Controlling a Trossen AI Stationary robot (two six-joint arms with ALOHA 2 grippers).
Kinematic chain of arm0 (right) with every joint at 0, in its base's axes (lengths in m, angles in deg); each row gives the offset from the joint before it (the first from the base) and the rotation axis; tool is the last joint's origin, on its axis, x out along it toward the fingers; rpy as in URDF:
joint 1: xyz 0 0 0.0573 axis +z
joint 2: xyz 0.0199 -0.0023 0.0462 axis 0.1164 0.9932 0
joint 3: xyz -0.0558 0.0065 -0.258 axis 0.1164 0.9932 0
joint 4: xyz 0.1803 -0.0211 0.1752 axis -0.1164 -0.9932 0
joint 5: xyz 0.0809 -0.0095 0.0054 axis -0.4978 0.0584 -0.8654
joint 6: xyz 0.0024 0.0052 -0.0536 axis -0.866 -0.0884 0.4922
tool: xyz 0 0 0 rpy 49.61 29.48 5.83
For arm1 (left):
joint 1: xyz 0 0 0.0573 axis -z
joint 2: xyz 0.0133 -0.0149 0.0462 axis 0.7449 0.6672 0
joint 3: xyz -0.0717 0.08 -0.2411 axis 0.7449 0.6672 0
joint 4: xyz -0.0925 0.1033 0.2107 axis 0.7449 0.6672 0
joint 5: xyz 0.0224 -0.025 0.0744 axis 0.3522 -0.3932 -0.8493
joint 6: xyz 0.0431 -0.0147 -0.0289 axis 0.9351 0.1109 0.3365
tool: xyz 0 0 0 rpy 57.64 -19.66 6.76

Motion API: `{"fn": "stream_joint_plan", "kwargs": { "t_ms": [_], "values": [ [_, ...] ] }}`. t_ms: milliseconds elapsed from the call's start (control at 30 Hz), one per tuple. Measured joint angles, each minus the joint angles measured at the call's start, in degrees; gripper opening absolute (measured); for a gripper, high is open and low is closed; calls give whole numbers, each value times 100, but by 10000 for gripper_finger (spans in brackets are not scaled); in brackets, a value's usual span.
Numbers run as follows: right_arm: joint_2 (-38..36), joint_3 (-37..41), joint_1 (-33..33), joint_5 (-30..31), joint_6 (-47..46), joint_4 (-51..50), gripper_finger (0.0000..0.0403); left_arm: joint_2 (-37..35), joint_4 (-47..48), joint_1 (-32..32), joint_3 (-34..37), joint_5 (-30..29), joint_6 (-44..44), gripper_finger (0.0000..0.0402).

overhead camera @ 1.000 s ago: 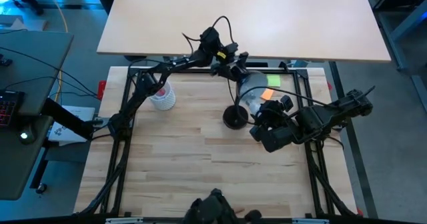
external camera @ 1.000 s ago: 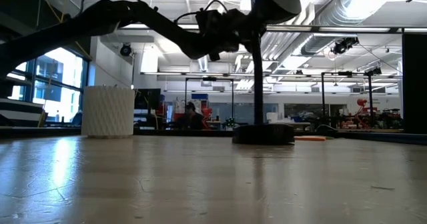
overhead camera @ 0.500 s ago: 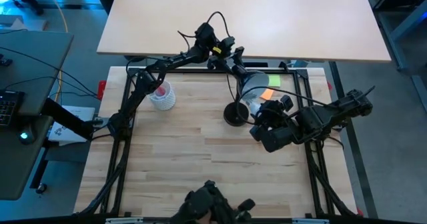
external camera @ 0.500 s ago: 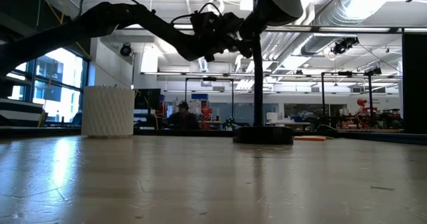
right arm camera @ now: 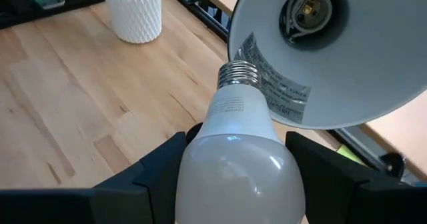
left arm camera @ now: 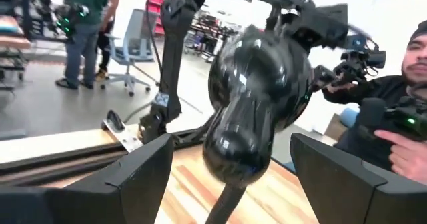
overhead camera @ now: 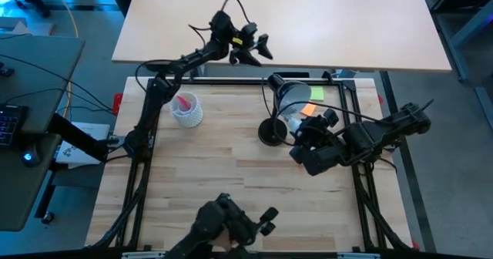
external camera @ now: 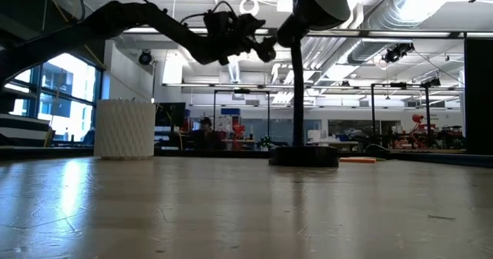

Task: Screw lightbulb
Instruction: Insert the light bulb into the desk lamp

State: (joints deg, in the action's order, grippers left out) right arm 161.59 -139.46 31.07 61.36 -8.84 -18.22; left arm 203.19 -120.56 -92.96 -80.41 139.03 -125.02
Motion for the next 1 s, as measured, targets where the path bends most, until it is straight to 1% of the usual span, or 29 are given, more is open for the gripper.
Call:
{"fn": "stream_joint_plan", "kwargs": {
  "t_ms": [133,267,367,433,500,567,633,700,800,867,900,933,967,1000],
  "values": [
    [-222,0,78,-138,733,246,227,-412,23,39,0,-70,-12,296],
    [-528,0,262,-348,1495,547,227,-954,1,318,0,-62,216,296],
    [-693,19,500,-401,1654,551,227,-1373,-49,547,59,-19,325,296],
    [-831,304,699,-330,1614,743,227,-1689,-65,711,245,-10,354,296],
    [-982,835,849,-280,1490,1306,227,-2013,-63,881,563,-18,386,295],
    [-1087,1476,952,-403,1476,2080,227,-2320,-55,1098,1032,-55,430,291],
    [-1115,2027,1061,-549,1571,2889,227,-2619,-36,1348,1629,-117,607,286],
    [-1115,2430,1141,-649,1773,3586,227,-2923,-15,1580,2338,-307,883,281],
    [-1121,2854,1225,-670,2034,4277,227,-3411,45,1909,3602,-834,1534,272],
    [-1123,2959,1279,-703,2125,4298,227,-3757,349,2122,4510,-1448,2359,266],
    [-1133,2999,1311,-698,2144,4296,227,-3946,652,2237,4937,-1857,2869,263],
    [-1160,3047,1335,-666,2147,4293,227,-4174,1065,2351,5334,-2432,3401,260],
    [-1199,3104,1350,-561,2137,4317,227,-4407,1572,2474,5660,-3084,3954,257],
    [-1252,3164,1358,-445,2119,4378,227,-4677,2150,2652,5960,-3915,4525,254]
  ]
}}
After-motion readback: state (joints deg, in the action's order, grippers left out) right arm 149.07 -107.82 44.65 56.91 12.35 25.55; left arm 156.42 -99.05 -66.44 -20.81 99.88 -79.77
